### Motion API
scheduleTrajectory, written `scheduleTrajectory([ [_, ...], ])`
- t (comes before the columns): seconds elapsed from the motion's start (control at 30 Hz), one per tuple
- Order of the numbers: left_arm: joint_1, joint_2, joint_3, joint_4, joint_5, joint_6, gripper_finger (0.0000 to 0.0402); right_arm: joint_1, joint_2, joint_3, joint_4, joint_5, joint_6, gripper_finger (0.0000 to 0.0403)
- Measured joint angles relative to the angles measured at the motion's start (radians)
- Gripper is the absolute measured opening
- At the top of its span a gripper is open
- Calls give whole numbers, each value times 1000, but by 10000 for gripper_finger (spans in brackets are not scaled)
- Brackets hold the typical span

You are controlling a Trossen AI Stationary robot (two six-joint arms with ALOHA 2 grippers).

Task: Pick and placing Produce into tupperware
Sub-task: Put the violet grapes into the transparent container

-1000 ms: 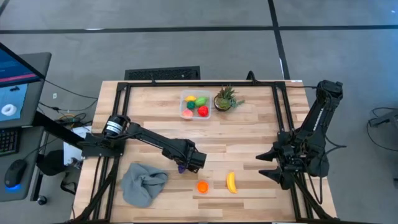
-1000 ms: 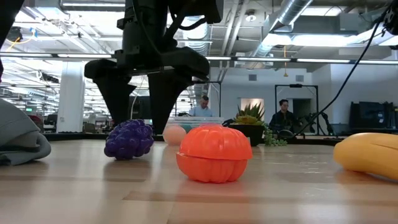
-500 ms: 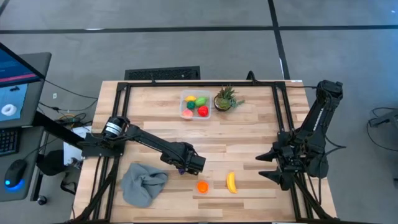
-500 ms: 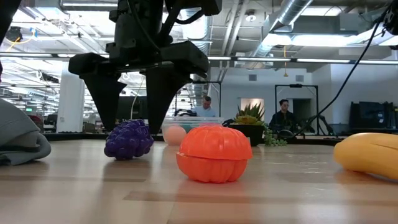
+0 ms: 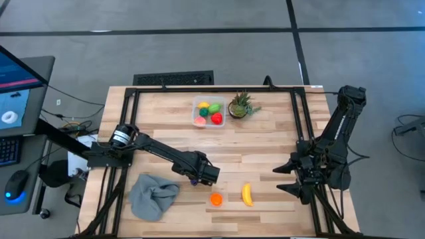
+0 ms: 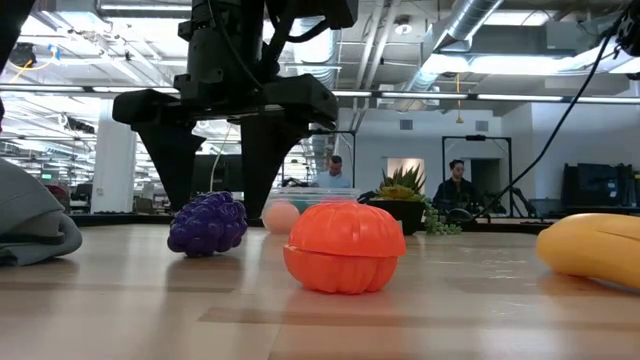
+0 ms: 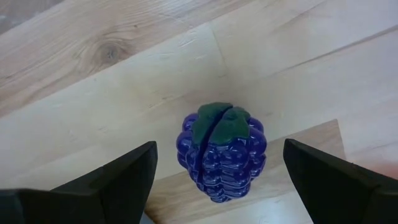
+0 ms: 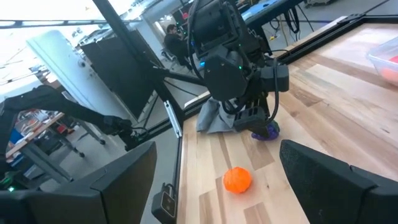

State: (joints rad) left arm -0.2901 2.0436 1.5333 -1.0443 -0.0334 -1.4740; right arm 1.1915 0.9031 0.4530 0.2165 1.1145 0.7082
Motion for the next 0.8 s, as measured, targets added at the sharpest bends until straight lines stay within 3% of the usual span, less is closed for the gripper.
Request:
scheduleTrajectory([
  [0.57, 2, 6, 0, 10, 0, 7, 339, 0, 0, 0, 0, 0, 0, 363],
  [0.8, -4, 6, -53, 64, 24, -13, 339, 0, 0, 0, 0, 0, 0, 363],
])
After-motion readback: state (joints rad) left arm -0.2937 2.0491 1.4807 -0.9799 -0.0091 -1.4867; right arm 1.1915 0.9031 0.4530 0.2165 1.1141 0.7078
